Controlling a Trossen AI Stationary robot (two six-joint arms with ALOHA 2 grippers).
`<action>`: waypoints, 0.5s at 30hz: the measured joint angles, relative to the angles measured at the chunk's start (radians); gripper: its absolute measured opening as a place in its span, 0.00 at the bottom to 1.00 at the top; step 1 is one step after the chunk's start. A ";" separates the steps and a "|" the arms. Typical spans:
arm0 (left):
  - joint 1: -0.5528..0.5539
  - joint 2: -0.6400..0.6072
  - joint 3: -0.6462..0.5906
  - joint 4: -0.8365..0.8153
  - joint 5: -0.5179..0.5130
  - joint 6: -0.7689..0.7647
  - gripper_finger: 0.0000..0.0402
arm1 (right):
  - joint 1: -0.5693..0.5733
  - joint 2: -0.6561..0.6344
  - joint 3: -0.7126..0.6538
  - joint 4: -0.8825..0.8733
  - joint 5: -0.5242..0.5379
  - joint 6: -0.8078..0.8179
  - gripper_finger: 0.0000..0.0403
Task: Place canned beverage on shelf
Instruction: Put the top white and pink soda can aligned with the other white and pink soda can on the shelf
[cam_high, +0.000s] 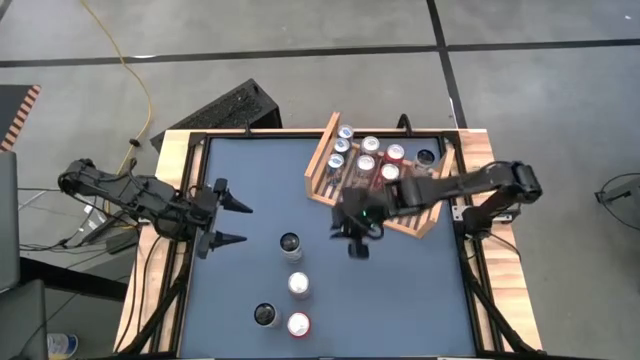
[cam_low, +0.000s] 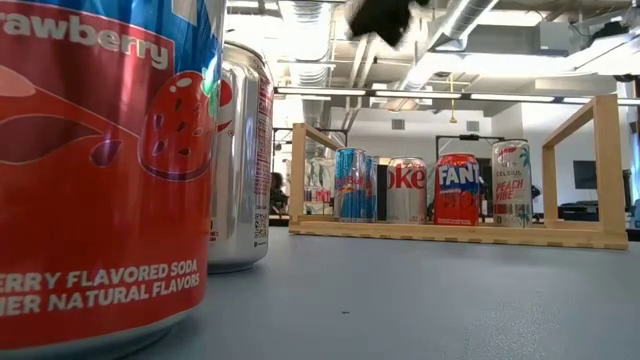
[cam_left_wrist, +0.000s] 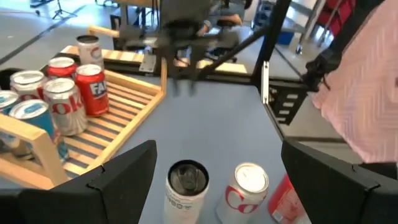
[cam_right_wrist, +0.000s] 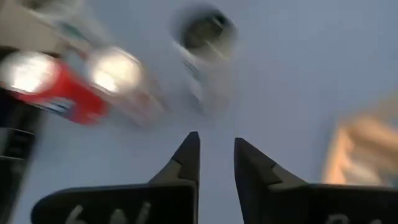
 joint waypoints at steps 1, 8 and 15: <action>-0.007 0.013 0.000 0.000 -0.007 0.000 0.83 | 0.026 0.011 0.010 0.040 0.000 -0.018 0.17; -0.030 0.137 0.000 -0.021 -0.047 -0.014 0.83 | 0.161 0.029 0.132 0.020 0.001 0.032 0.16; -0.030 0.276 0.014 0.010 -0.052 -0.065 0.83 | 0.349 0.020 0.151 -0.108 0.209 0.160 0.25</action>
